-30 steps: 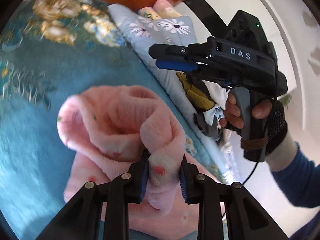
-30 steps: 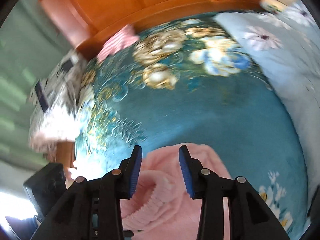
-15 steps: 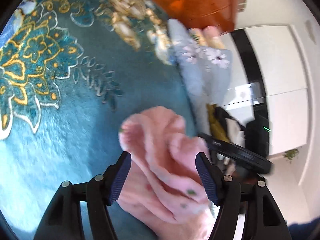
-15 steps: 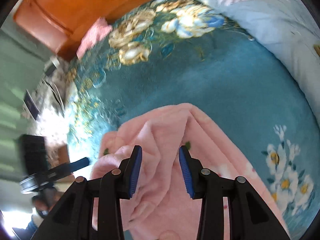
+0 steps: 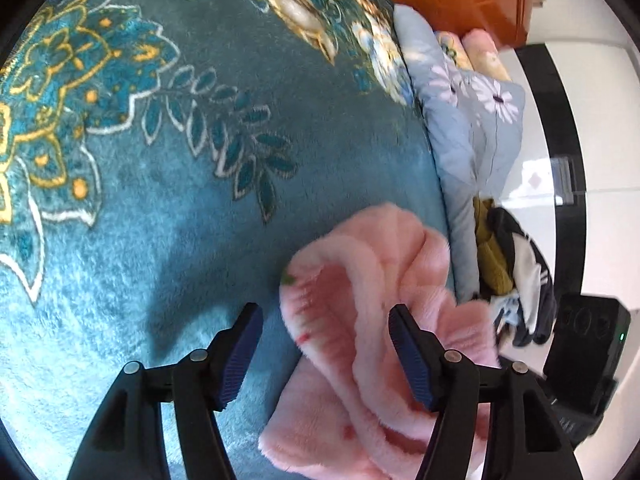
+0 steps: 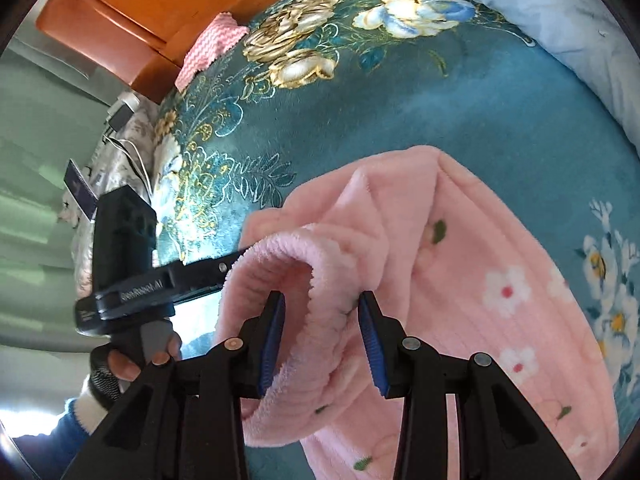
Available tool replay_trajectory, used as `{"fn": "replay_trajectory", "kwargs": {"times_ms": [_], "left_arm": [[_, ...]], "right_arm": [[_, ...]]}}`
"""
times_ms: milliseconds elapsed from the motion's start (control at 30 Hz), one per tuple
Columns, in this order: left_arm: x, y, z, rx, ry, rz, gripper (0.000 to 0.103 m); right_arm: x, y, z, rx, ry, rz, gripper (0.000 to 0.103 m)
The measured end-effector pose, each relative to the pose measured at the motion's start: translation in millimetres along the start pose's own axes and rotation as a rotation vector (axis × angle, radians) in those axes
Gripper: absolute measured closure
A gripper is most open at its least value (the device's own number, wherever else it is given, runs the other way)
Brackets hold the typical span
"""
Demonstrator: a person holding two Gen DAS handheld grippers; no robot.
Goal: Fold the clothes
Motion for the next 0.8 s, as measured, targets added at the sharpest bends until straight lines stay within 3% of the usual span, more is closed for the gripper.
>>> {"fn": "replay_trajectory", "kwargs": {"times_ms": [33, 67, 100, 133, 167, 300, 400, 533, 633, 700, 767, 800], "left_arm": [[-1, 0, 1, -0.005, 0.002, 0.009, 0.056], [-2, 1, 2, -0.018, 0.008, 0.015, 0.066], [-3, 0, 3, -0.031, 0.017, 0.023, 0.069], [-5, 0, 5, -0.04, 0.033, 0.031, 0.083], [-6, -1, 8, -0.038, 0.05, 0.038, 0.094], [-19, -10, 18, -0.048, 0.125, 0.072, 0.094], [-39, -20, 33, -0.051, 0.191, 0.109, 0.094], [-83, -41, 53, -0.057, 0.249, 0.187, 0.095], [-120, -47, 59, -0.043, 0.236, 0.198, 0.094], [-137, -47, 53, -0.077, 0.212, 0.201, 0.091], [-149, -48, 44, -0.095, 0.178, 0.199, 0.082], [-151, -50, 38, -0.071, 0.147, 0.189, 0.076]], "right_arm": [[0, 1, 0, 0.005, 0.003, 0.004, 0.064], [-1, 3, 1, 0.003, 0.013, 0.009, 0.064], [0, 3, 2, 0.001, 0.022, 0.016, 0.066], [0, 4, 3, 0.003, 0.029, 0.024, 0.068], [0, 4, 4, 0.007, 0.032, 0.027, 0.075], [-1, 4, 5, 0.014, 0.041, 0.041, 0.087], [-7, 0, 2, -0.022, 0.063, 0.079, 0.09], [-27, -28, -6, -0.084, 0.09, 0.197, 0.09], [-48, -41, -14, -0.108, 0.093, 0.261, 0.09], [-63, -40, -19, -0.104, 0.095, 0.278, 0.09], [-76, -36, -22, -0.096, 0.099, 0.289, 0.09], [-83, -33, -23, -0.092, 0.101, 0.294, 0.09]]}}
Point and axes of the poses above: each gripper's, at about its wrist camera, not at the fingertips, and y roughly the way its jaws point, z to its right, x to its underside, the point moved 8 cm from there along y, roughly the way its jaws point, and after that the axes turned 15 degrees about -x, right-handed, at the moved point
